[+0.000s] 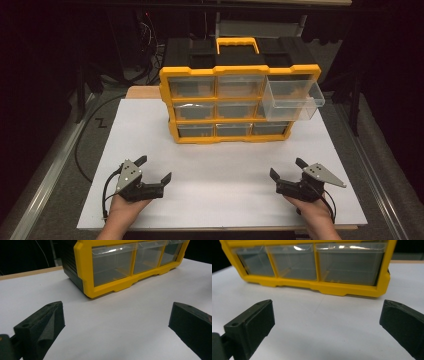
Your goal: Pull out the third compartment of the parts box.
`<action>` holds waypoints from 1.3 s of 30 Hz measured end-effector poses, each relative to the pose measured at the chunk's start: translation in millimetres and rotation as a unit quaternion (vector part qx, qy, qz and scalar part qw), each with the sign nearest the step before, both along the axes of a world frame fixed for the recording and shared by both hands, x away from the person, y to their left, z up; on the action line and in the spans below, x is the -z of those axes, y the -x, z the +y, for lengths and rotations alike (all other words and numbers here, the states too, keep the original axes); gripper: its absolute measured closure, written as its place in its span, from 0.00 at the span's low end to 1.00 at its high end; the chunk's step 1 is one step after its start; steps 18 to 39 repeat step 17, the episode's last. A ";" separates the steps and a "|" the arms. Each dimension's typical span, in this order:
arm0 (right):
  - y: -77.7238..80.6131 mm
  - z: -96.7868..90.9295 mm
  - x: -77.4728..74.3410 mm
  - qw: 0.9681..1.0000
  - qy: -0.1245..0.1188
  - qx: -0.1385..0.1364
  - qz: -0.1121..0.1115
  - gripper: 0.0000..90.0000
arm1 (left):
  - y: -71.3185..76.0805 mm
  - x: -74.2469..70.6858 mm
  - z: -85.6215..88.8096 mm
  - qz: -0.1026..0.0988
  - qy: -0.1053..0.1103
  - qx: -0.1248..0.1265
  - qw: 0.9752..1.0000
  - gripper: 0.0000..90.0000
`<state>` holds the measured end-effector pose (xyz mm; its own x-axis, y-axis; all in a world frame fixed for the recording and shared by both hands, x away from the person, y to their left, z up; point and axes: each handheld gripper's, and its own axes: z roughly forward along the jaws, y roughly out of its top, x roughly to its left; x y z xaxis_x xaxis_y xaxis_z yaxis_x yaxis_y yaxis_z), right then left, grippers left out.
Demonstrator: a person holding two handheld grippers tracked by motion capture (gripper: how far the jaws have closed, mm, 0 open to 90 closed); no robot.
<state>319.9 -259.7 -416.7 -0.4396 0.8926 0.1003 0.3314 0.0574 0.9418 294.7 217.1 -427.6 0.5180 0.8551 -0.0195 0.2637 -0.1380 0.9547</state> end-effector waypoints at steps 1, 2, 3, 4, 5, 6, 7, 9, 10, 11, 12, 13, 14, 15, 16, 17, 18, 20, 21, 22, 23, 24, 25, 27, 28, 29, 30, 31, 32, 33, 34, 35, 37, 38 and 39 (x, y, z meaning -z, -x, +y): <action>-0.6 -1.4 0.0 1.000 -0.002 0.001 -0.002 0.01 | -0.2 0.2 -0.2 0.001 -0.001 0.000 1.000 0.01; -0.6 -1.4 0.0 1.000 -0.002 0.001 -0.002 0.01 | -0.2 0.2 -0.2 0.001 -0.001 0.000 1.000 0.01; -1.1 -1.9 0.3 1.000 0.001 0.003 -0.003 0.01 | -0.4 0.4 -0.4 0.001 -0.001 -0.001 1.000 0.01; -2.3 -2.0 1.3 1.000 0.008 0.001 -0.004 0.01 | -0.7 0.6 -0.5 0.003 -0.002 -0.001 1.000 0.01; -2.7 -1.3 1.9 1.000 0.014 -0.002 -0.006 0.01 | -0.8 0.8 -0.7 0.004 -0.003 -0.002 1.000 0.01; -3.0 -0.5 2.4 1.000 0.022 -0.005 -0.008 0.01 | -1.0 1.0 -0.8 0.004 -0.004 -0.002 1.000 0.01; -3.0 -0.5 2.4 1.000 0.022 -0.005 -0.008 0.01 | -1.0 1.0 -0.8 0.004 -0.004 -0.002 1.000 0.01; -3.2 2.0 2.7 0.999 0.031 -0.014 -0.013 0.01 | -1.2 1.4 -1.4 0.006 -0.005 -0.003 1.000 0.01; -3.2 2.5 2.6 0.999 0.032 -0.015 -0.015 0.01 | -1.1 1.4 -1.6 0.006 -0.005 -0.003 1.000 0.01; -3.2 2.5 2.6 0.999 0.032 -0.015 -0.015 0.01 | -1.1 1.4 -1.6 0.006 -0.005 -0.003 1.000 0.01; -3.0 2.8 2.6 0.999 0.034 -0.018 -0.016 0.01 | -1.0 1.4 -1.7 0.006 -0.005 -0.003 1.000 0.01; -2.6 3.0 2.5 0.999 0.036 -0.019 -0.017 0.01 | -1.0 1.4 -1.8 0.006 -0.005 -0.003 1.000 0.01; -2.5 2.8 2.3 0.999 0.042 -0.018 -0.020 0.01 | -0.9 1.3 -1.6 0.006 -0.005 -0.003 1.000 0.01; -2.5 2.5 2.2 0.999 0.041 -0.017 -0.020 0.01 | -0.9 1.3 -1.6 0.006 -0.005 -0.003 1.000 0.01; -2.6 2.2 2.0 0.999 0.040 -0.016 -0.021 0.01 | -0.8 1.3 -1.3 0.006 -0.005 -0.002 1.000 0.01; -2.5 2.0 1.7 0.999 0.040 -0.014 -0.020 0.01 | -0.8 1.3 -1.3 0.006 -0.005 -0.002 1.000 0.01; -2.5 2.0 1.7 0.999 0.040 -0.014 -0.020 0.01 | -0.8 1.3 -1.3 0.006 -0.005 -0.002 1.000 0.01; -2.5 2.0 1.7 0.999 0.040 -0.014 -0.020 0.01 | -0.8 1.3 -1.3 0.006 -0.005 -0.002 1.000 0.01; -2.5 2.0 1.7 0.999 0.040 -0.014 -0.020 0.01 | -0.8 1.3 -1.3 0.006 -0.005 -0.002 1.000 0.01; -2.5 2.0 1.7 0.999 0.040 -0.014 -0.020 0.01 | -0.8 1.3 -1.3 0.006 -0.005 -0.002 1.000 0.01; -2.5 2.0 1.7 0.999 0.040 -0.014 -0.020 0.01 | -0.8 1.3 -1.3 0.006 -0.005 -0.002 1.000 0.01; -2.5 2.0 1.7 0.999 0.040 -0.014 -0.020 0.01 | -0.8 1.3 -1.3 0.006 -0.005 -0.002 1.000 0.01; -2.5 2.0 1.7 0.999 0.040 -0.014 -0.020 0.01 | -0.8 1.3 -1.3 0.006 -0.005 -0.002 1.000 0.01; -2.5 2.0 1.7 0.999 0.040 -0.014 -0.020 0.01 | -0.8 1.3 -1.3 0.006 -0.005 -0.002 1.000 0.01; -2.5 2.0 1.7 0.999 0.040 -0.014 -0.020 0.01 | -0.8 1.3 -1.3 0.006 -0.005 -0.002 1.000 0.01; -2.5 2.0 1.7 0.999 0.040 -0.014 -0.020 0.01 | -0.8 1.3 -1.3 0.006 -0.005 -0.002 1.000 0.01; -2.5 2.0 1.7 0.999 0.040 -0.014 -0.020 0.01 | -0.8 1.3 -1.3 0.006 -0.005 -0.002 1.000 0.01; -2.5 2.0 1.7 0.999 0.040 -0.014 -0.020 0.01 | -0.8 1.3 -1.3 0.006 -0.005 -0.002 1.000 0.01; -2.5 2.0 1.7 0.999 0.040 -0.014 -0.020 0.01 | -0.8 1.3 -1.3 0.006 -0.005 -0.002 1.000 0.01; -2.5 2.0 1.7 0.999 0.040 -0.014 -0.020 0.01 | -0.8 1.3 -1.3 0.006 -0.005 -0.002 1.000 0.01; -2.5 2.0 1.7 0.999 0.040 -0.014 -0.020 0.01 | -0.8 1.3 -1.3 0.006 -0.005 -0.002 1.000 0.01; -2.5 2.0 1.7 0.999 0.040 -0.014 -0.020 0.01 | -0.8 1.3 -1.3 0.006 -0.005 -0.002 1.000 0.01; -2.5 2.0 1.7 0.999 0.040 -0.014 -0.020 0.01 | -0.8 1.3 -1.3 0.006 -0.005 -0.002 1.000 0.01; -2.5 2.0 1.7 0.999 0.040 -0.014 -0.020 0.01 | -0.8 1.3 -1.3 0.006 -0.005 -0.002 1.000 0.01; -2.5 2.0 1.7 0.999 0.040 -0.014 -0.020 0.01 | -0.8 1.3 -1.3 0.006 -0.005 -0.002 1.000 0.01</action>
